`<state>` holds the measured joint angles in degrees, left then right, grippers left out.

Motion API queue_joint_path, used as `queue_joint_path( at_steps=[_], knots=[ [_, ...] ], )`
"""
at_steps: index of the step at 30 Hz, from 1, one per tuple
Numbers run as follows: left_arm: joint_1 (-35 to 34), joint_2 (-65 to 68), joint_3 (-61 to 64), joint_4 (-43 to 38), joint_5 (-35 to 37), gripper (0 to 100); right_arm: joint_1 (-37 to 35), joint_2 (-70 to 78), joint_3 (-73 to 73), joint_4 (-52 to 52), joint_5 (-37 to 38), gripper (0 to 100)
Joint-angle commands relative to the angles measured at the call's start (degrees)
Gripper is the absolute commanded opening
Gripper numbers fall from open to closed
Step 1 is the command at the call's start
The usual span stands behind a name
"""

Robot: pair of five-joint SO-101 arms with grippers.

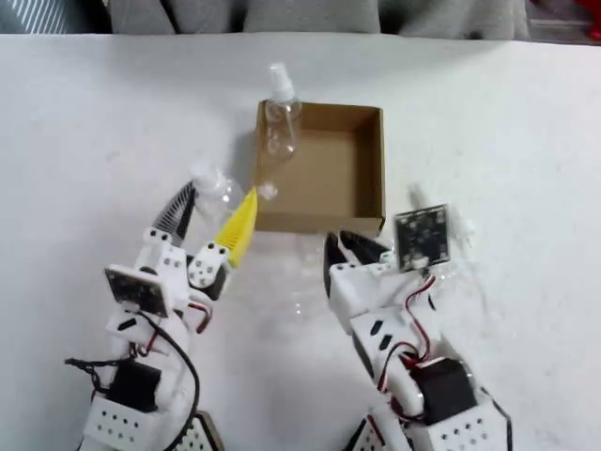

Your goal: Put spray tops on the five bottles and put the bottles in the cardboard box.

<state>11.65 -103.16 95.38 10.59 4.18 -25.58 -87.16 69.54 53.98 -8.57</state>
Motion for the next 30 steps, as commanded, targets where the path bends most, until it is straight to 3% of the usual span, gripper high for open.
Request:
queue_joint_path(
  at_steps=[1, 5, 9, 21, 30],
  knots=[
    [-0.9, -0.9, -9.4, 1.5, -0.4, 10, 1.9, -7.2, 16.2, -10.7, 3.2, 2.2],
    [-0.9, 3.2, -14.5, 1.1, -0.5, 10, 4.4, -16.0, 27.4, -17.5, 3.2, 1.6],
    [-0.8, 17.2, -22.2, -1.8, -0.3, 10, 8.8, -15.4, 27.0, -15.3, 3.3, 1.6],
    [-0.2, 55.3, -33.2, -27.1, -0.2, 10, 27.4, -15.4, 27.3, -8.0, 3.7, 1.7],
    [5.6, 76.4, -34.7, -48.8, -0.2, 10, 29.2, -15.3, 27.3, -7.2, 3.8, 1.7]
  ],
)
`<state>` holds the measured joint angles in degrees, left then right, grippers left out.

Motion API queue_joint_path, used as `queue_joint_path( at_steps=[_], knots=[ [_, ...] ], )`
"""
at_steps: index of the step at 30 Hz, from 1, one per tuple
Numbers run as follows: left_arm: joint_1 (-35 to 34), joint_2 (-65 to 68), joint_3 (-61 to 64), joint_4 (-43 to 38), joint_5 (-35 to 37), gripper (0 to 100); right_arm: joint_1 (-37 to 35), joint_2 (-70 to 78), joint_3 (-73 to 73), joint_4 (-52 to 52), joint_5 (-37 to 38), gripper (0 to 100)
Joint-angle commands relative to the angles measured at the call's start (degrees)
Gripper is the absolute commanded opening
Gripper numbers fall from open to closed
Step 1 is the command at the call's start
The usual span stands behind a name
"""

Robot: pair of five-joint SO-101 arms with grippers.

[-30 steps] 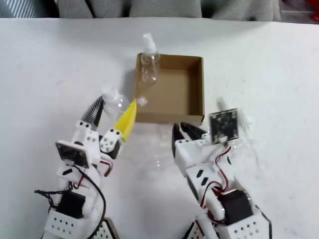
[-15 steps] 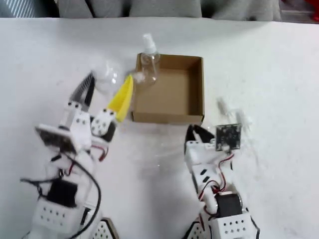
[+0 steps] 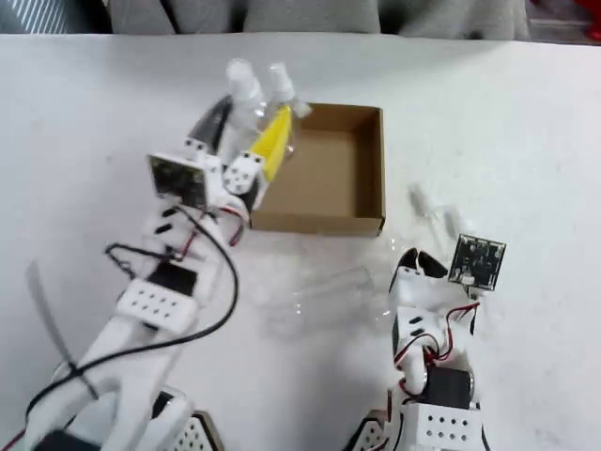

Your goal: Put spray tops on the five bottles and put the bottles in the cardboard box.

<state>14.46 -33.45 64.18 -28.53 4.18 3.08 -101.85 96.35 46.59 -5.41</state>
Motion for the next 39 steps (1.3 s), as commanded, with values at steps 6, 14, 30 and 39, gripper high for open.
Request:
queue_joint_path(
  at_steps=[6, 14, 30, 39],
  knots=[
    [2.5, 18.2, -5.2, -19.0, -0.2, 10, 0.4, -0.7, 0.5, 0.2, 0.6, 1.7],
    [0.6, 33.7, -13.1, -19.3, -0.6, 10, 0.3, -0.7, 0.5, 0.2, 0.6, 1.7],
    [-1.6, 56.6, -24.7, -28.6, -0.7, 10, 0.3, -0.6, 0.5, 0.3, 9.0, 1.7],
    [-1.9, 61.1, -27.7, -28.5, -0.7, 10, 0.5, -0.6, 0.5, 0.3, 9.4, 1.7]
  ],
)
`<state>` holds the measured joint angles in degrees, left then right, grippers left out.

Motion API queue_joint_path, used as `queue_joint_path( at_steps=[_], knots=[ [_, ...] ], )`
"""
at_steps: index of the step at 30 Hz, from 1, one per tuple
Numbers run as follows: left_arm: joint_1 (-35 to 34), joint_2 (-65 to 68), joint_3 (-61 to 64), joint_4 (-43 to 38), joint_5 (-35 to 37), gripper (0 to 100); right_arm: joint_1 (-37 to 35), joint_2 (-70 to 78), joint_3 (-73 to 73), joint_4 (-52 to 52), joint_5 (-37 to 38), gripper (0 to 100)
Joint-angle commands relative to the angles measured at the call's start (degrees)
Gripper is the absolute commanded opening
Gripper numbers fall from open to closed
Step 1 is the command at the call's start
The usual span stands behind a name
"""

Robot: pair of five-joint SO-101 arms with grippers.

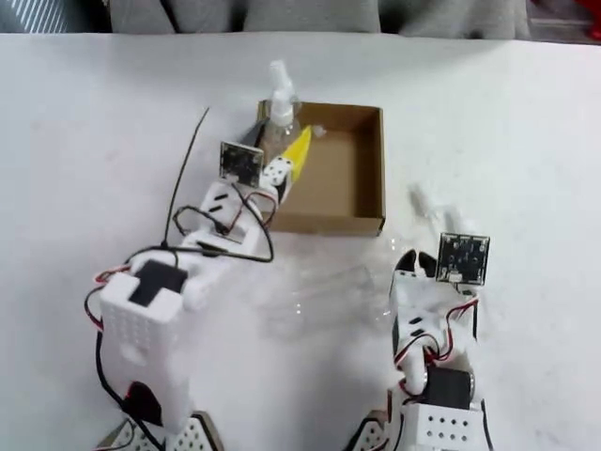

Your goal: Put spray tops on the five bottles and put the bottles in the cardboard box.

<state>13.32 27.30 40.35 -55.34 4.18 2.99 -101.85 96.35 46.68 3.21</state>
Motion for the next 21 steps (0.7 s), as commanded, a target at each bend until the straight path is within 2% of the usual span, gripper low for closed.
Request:
queue_joint_path(
  at_steps=[1, 21],
  knots=[
    [-0.7, 0.8, -4.1, -1.7, -0.7, 10, 0.6, -0.6, 0.5, 0.2, 0.8, 1.7],
    [-1.0, 1.6, -4.0, 1.2, -0.7, 12, 0.7, -0.6, 0.5, 0.2, 0.8, 1.7]
  ],
)
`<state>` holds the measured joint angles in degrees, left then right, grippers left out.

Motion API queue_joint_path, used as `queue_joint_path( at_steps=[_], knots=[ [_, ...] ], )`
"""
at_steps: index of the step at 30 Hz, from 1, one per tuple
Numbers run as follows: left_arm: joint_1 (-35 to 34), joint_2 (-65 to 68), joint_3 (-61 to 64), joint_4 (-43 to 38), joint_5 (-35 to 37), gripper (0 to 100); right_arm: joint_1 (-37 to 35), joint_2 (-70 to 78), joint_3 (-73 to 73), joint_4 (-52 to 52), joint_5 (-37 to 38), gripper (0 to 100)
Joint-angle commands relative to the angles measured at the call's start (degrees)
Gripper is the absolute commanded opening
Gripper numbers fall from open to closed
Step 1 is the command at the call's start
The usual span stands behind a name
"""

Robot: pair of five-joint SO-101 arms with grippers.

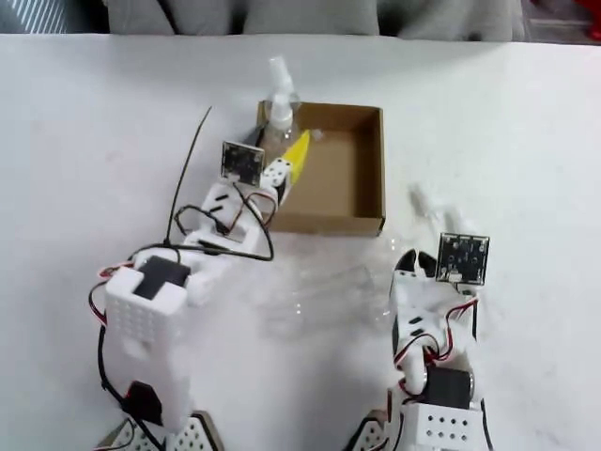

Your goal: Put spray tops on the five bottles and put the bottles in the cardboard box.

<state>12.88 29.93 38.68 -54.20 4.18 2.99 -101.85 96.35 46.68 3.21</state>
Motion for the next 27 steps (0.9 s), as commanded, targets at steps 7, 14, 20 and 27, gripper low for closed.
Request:
queue_joint_path(
  at_steps=[7, 14, 20, 27],
  knots=[
    [-0.6, -1.2, -2.0, 5.5, -0.6, 33, 0.7, -0.6, 0.5, 0.2, 0.8, 1.7],
    [-1.0, -1.3, -1.9, 5.6, -0.6, 34, 0.7, -0.6, 0.5, 0.2, 0.8, 1.7],
    [-1.6, -1.5, -1.9, 5.6, -0.6, 34, 0.8, -0.6, 0.5, 0.2, 0.8, 1.7],
    [-1.7, -10.4, 4.7, 7.5, -0.6, 34, 0.8, -0.6, 0.5, 0.9, 0.8, 1.7]
  ],
)
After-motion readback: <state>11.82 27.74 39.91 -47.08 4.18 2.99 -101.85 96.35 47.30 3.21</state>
